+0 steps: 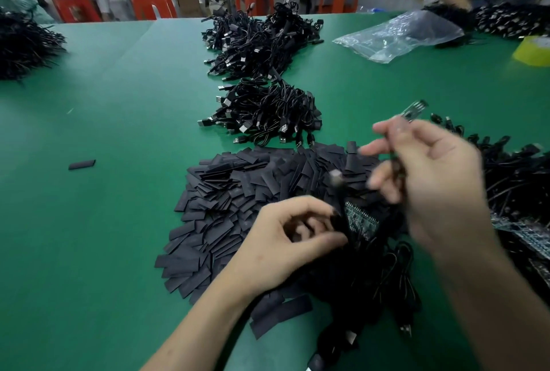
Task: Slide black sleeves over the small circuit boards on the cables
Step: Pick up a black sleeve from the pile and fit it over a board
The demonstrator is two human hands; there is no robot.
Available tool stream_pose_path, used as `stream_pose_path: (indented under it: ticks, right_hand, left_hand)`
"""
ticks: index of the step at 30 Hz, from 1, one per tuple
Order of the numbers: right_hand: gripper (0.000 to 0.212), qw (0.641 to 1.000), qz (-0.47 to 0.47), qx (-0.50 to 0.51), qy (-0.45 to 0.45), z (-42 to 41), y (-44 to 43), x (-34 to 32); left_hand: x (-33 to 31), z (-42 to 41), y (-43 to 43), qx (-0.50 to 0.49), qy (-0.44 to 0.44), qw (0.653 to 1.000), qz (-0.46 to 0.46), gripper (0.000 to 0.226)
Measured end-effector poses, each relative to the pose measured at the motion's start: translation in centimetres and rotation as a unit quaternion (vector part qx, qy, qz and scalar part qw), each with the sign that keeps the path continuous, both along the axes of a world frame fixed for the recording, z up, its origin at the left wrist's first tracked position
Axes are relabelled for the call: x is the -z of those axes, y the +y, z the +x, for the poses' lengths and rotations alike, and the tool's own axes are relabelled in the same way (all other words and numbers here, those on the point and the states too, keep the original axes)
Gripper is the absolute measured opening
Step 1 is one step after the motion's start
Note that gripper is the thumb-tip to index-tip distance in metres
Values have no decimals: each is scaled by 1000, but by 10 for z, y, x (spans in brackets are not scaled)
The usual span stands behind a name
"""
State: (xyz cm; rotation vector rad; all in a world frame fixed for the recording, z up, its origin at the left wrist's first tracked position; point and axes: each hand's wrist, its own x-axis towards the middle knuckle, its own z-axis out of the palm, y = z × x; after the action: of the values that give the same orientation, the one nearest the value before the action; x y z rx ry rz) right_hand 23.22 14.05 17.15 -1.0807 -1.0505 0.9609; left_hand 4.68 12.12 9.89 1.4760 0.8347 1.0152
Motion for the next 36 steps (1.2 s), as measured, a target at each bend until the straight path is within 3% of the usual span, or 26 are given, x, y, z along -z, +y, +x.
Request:
stream_pose_path:
  ticks: [3, 5, 6, 8, 11, 14, 19, 23, 27, 32, 36]
  right_hand:
    - [23, 993, 54, 17, -104, 28, 0, -22]
    - [25, 968, 65, 28, -243, 35, 0, -27]
    - [27, 946, 63, 29, -317, 33, 1, -25]
    - [34, 899, 36, 0, -436, 19, -1, -13]
    - [39, 845, -16, -64, -531, -6, -9, 9]
    - [37, 815, -33, -105, -569, -19, -14, 28]
    - [39, 818, 2, -103, -566, -25, -14, 46]
    - [35, 835, -7, -97, -541, -22, -12, 56]
    - [29, 880, 3, -99, -465, -22, -12, 61]
    - [20, 913, 16, -84, -398, -22, -10, 65]
    - [22, 919, 25, -88, -383, -21, -11, 66]
  left_hand:
    - [-7, -5, -2, 142, 102, 981, 84, 16]
    - [-12, -6, 0, 149, 114, 979, 79, 17]
    - [-13, -7, 2, 110, 108, 985, 78, 14]
    - [-8, -12, 10, -58, 141, 981, 122, 8]
    - [0, -21, 18, -288, 333, 876, 195, 10]
    - [5, -23, 23, -330, 419, 831, 160, 24]
    - [7, -17, 29, -322, 459, 813, 156, 27]
    - [9, -17, 28, -326, 428, 829, 151, 18]
    - [9, -23, 21, -333, 352, 853, 192, 12]
    - [4, -29, 17, -213, 163, 954, 135, 17]
    - [4, -28, 18, -179, 114, 970, 117, 16]
